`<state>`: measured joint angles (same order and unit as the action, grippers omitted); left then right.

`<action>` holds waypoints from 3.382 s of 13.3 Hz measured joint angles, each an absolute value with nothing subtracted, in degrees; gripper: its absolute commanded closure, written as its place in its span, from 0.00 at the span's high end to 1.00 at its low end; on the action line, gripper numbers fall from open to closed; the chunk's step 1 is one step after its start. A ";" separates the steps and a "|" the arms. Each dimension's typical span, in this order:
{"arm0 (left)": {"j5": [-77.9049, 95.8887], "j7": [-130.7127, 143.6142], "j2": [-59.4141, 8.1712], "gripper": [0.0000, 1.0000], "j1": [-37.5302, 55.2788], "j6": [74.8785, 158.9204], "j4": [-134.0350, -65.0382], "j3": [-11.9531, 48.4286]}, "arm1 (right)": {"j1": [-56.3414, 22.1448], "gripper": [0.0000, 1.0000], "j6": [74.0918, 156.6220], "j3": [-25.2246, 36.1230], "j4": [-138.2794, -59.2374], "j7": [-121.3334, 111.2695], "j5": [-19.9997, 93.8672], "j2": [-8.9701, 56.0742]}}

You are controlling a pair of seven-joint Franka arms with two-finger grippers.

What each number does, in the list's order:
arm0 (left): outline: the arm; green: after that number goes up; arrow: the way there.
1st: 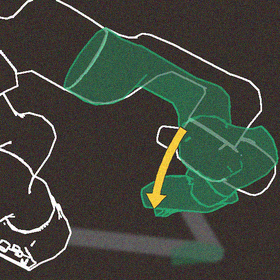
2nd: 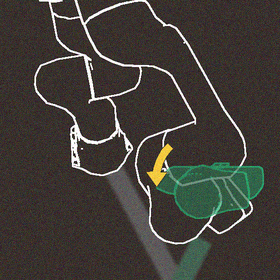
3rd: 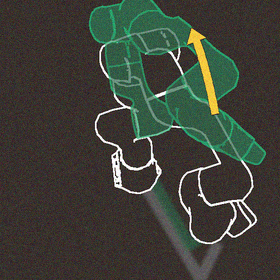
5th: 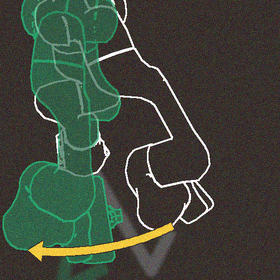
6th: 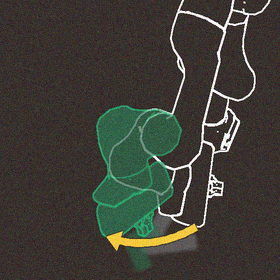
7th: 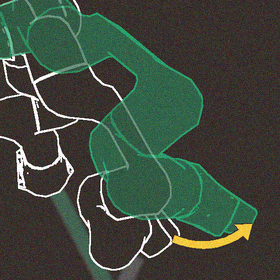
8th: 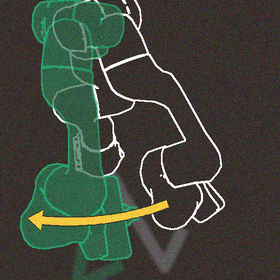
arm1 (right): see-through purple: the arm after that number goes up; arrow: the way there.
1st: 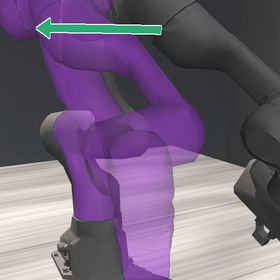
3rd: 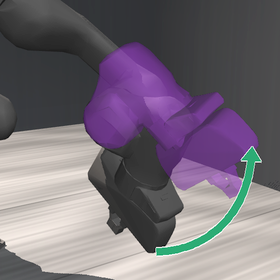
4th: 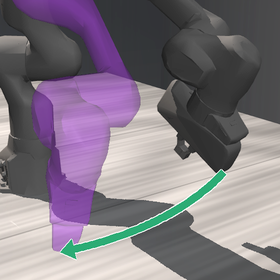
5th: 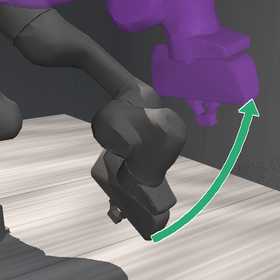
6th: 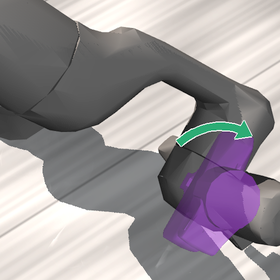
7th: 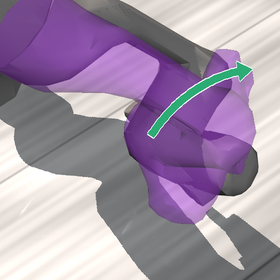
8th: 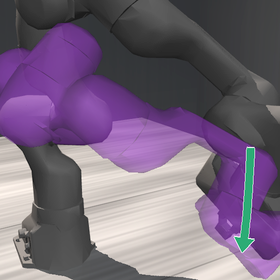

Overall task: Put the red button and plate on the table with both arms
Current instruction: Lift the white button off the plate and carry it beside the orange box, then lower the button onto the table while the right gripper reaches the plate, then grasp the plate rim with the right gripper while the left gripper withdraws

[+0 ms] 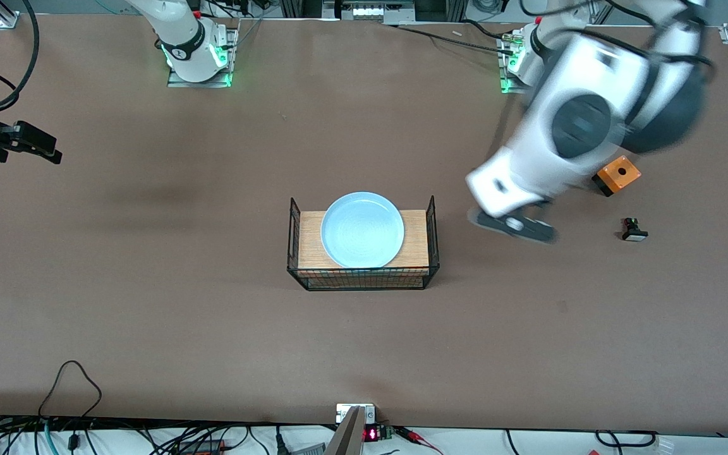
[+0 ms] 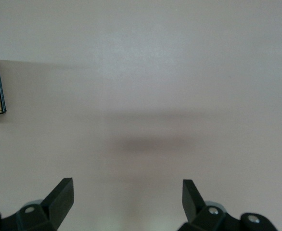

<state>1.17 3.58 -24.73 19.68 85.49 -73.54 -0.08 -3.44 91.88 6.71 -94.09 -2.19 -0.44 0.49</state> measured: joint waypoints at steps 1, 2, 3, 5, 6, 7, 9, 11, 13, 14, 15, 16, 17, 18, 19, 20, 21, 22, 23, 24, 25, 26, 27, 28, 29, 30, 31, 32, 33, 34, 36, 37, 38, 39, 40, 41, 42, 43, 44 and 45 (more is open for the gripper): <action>1.16 -0.10 -25.14 0.20 16.51 85.51 -74.56 -0.10 | -3.46 1.00 91.46 6.69 -94.07 -1.99 -0.11 0.48; 1.16 -3.31 -25.76 0.20 13.63 85.65 -75.62 -0.10 | -3.51 1.00 90.91 6.58 -93.97 -0.50 1.11 0.45; 1.15 -5.97 -26.48 0.20 11.16 86.34 -76.77 -0.10 | -3.66 1.00 89.90 6.18 -93.76 3.20 3.41 0.43; 0.33 -10.70 -27.71 0.20 7.31 91.65 -80.72 -0.08 | -4.84 1.00 87.64 2.81 -92.16 15.67 7.07 0.38; -1.13 -13.28 -28.17 0.20 5.74 96.28 -83.69 -0.08 | -6.06 1.00 87.35 -0.30 -90.71 23.20 7.57 0.37; -2.18 -16.02 -28.57 0.20 4.19 101.66 -87.02 -0.08 | -7.68 1.00 87.31 -3.83 -89.46 31.18 7.63 0.37; -3.12 -20.76 -29.12 0.20 1.57 111.85 -93.49 -0.07 | -11.54 1.00 88.73 -9.76 -88.69 46.93 7.60 0.88; -4.72 -23.08 -29.74 0.20 -0.38 121.20 -99.24 -0.07 | -16.02 1.00 93.78 -12.39 -88.69 58.80 7.55 2.95; -4.97 -25.10 -30.66 0.21 -1.93 128.76 -103.76 -0.07 | -19.80 1.00 98.96 -12.55 -88.64 66.23 7.54 6.16; -4.98 -25.69 -31.25 0.21 -2.55 131.49 -105.25 -0.05 | -21.10 1.00 101.50 -12.54 -88.62 69.62 7.54 8.02; -4.98 -26.23 -31.96 0.21 -3.03 133.37 -106.12 -0.05 | -22.11 1.00 104.05 -12.52 -88.60 72.75 7.54 9.83; -5.00 -26.94 -32.78 0.21 -3.46 135.10 -106.61 -0.05 | -23.07 1.00 106.71 -12.51 -88.57 75.82 7.54 11.69; -5.00 -27.86 -33.77 0.26 -3.92 136.65 -106.82 -0.03 | -24.07 1.00 109.44 -12.49 -88.56 78.58 7.54 13.47; -5.00 -28.60 -34.75 0.53 -4.45 137.79 -106.85 -0.03 | -25.12 1.00 112.08 -12.48 -88.52 80.93 7.54 15.23; -5.00 -28.95 -35.48 1.00 -4.96 138.47 -106.85 -0.03 | -26.12 1.00 114.34 -12.49 -88.49 82.76 7.54 17.00; -5.00 -29.37 -35.76 1.00 -5.25 138.60 -106.84 -0.02 | -26.79 1.00 115.50 -12.48 -88.43 83.67 7.54 18.54; -5.00 -29.52 -35.72 1.00 -5.33 138.57 -106.78 0.04 | -27.10 1.00 115.97 -12.46 -88.38 83.97 7.54 19.89; -5.00 -29.52 -35.63 1.00 -5.32 138.33 -106.53 0.27 | -27.14 1.00 116.11 -12.43 -88.37 84.03 7.54 21.17; -5.00 -29.52 -35.38 1.00 -5.31 137.63 -106.09 0.62 | -27.14 1.00 116.15 -12.33 -88.36 84.03 7.54 22.44; -5.00 -29.52 -34.62 1.00 -5.22 135.69 -105.32 1.00 | -27.14 1.00 116.20 -12.16 -88.34 84.03 7.54 23.81; -5.00 -29.52 -33.23 1.00 -4.99 132.45 -104.37 1.42 | -27.13 1.00 116.33 -11.98 -88.31 84.03 7.54 25.11; -5.00 -29.51 -31.52 1.00 -4.50 128.44 -103.02 1.81 | -27.12 1.00 116.51 -11.88 -88.29 84.03 7.54 26.20; -5.00 -29.44 -29.83 1.00 -3.80 123.75 -101.19 2.06 | -27.12 1.00 116.83 -11.87 -88.27 84.03 7.54 27.10; -5.00 -29.21 -28.55 1.00 -3.29 118.61 -98.76 2.48 | -27.13 1.00 117.56 -11.87 -88.25 84.04 7.54 27.69; -5.00 -28.41 -27.58 1.00 -3.00 113.03 -95.78 3.10 | -27.12 1.00 118.93 -11.86 -88.23 84.07 7.54 28.13; -5.00 -26.90 -26.94 1.00 -2.87 107.21 -92.34 3.98 | -27.12 1.00 120.05 -11.83 -88.21 84.16 7.54 28.45; -5.00 -24.64 -26.49 1.00 -2.84 101.63 -88.87 5.15 | -27.11 1.00 120.50 -11.75 -88.18 84.29 7.54 28.88; -5.00 -21.97 -26.19 1.00 -2.82 96.13 -85.40 6.53 | -27.10 1.00 120.93 -11.67 -88.18 84.32 7.54 29.52; -5.00 -18.76 -25.92 1.00 -2.79 91.19 -82.51 8.25 | -27.10 0.99 121.87 -11.65 -88.17 84.33 7.54 30.23; -5.00 -14.89 -25.73 1.00 -2.71 87.24 -80.14 10.25 | -27.12 0.93 122.98 -11.65 -88.17 84.33 7.54 30.94; -5.01 -8.23 -24.86 1.00 -1.70 82.31 -76.56 12.29 | -27.13 0.67 123.76 -11.65 -88.09 84.33 7.54 31.80; -5.01 -5.86 -23.47 1.00 -0.81 81.43 -75.75 12.11 | -27.13 0.53 123.84 -11.65 -88.03 84.33 7.54 31.95; -5.01 -3.80 -21.52 1.00 -0.27 81.15 -75.70 11.50 | -27.12 0.46 123.86 -11.64 -88.00 84.34 7.54 31.96; -5.01 -2.11 -18.92 1.00 0.15 81.57 -76.30 10.15 | -27.11 0.39 123.97 -11.64 -87.97 84.34 7.54 31.97; -5.00 -1.03 -15.84 1.00 0.57 83.39 -78.20 8.21 | -27.11 0.32 124.30 -11.63 -87.96 84.36 7.54 32.00; -4.82 -0.64 -12.20 1.00 0.83 86.81 -81.91 6.28 | -27.10 0.27 124.69 -11.62 -87.96 84.36 7.54 32.06; -4.55 -0.61 -8.51 1.00 0.88 91.21 -86.69 4.96 | -27.11 0.17 124.88 -11.62 -87.96 84.36 7.51 32.12; -4.52 -0.61 -4.85 1.00 0.90 95.87 -92.24 4.00 | -27.12 0.14 124.88 -11.62 -87.97 84.34 7.49 32.23; -4.49 -0.59 -1.98 1.00 0.91 99.07 -97.04 3.49 | -27.14 0.08 124.98 -11.63 -87.96 84.33 7.48 32.48; -4.39 -0.52 -0.19 1.00 0.91 100.02 -100.14 3.28 | -27.16 0.00 125.26 -11.64 -87.95 84.27 7.48 32.67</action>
